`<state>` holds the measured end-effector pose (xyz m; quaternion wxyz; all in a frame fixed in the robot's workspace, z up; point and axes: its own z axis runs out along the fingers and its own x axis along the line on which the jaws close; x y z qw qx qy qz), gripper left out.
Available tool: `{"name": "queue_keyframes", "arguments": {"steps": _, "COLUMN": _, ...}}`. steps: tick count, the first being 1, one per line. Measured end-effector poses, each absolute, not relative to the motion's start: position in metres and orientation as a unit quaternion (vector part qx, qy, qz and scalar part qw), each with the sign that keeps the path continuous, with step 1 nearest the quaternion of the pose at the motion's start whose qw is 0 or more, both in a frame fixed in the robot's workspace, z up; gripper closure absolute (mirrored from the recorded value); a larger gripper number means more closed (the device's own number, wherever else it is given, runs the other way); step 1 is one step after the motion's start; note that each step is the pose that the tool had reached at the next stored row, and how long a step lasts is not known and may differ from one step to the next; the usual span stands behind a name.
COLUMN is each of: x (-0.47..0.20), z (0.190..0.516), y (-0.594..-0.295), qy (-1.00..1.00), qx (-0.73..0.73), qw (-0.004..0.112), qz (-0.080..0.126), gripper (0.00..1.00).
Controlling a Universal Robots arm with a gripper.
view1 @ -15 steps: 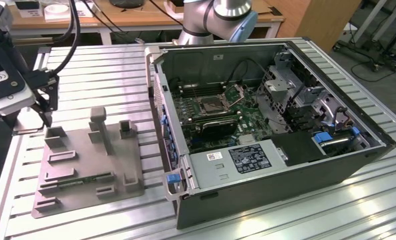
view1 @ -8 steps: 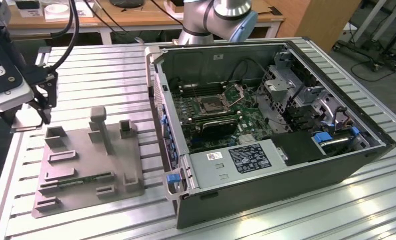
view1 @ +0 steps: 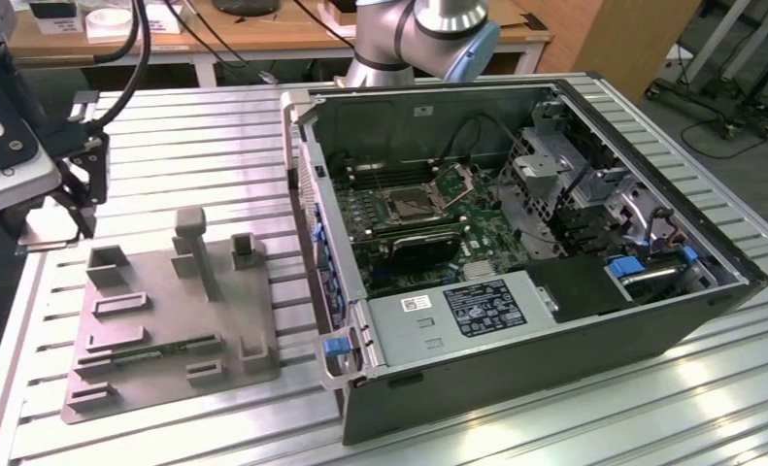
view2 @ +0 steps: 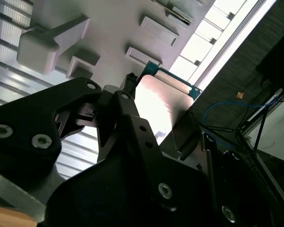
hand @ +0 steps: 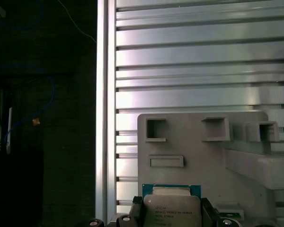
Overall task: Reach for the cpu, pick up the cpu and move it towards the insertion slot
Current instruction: 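Pick up the cpu and move it towards the insertion slot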
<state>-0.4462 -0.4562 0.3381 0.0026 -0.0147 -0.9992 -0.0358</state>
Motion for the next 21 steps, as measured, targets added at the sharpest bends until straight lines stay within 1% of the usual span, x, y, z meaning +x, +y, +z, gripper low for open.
{"name": "queue_keyframes", "arguments": {"steps": 21, "x": -0.446, "z": 0.356, "y": -0.456, "qy": -0.999, "qx": -0.015, "qw": 0.002, "qz": -0.036, "gripper": 0.45}}
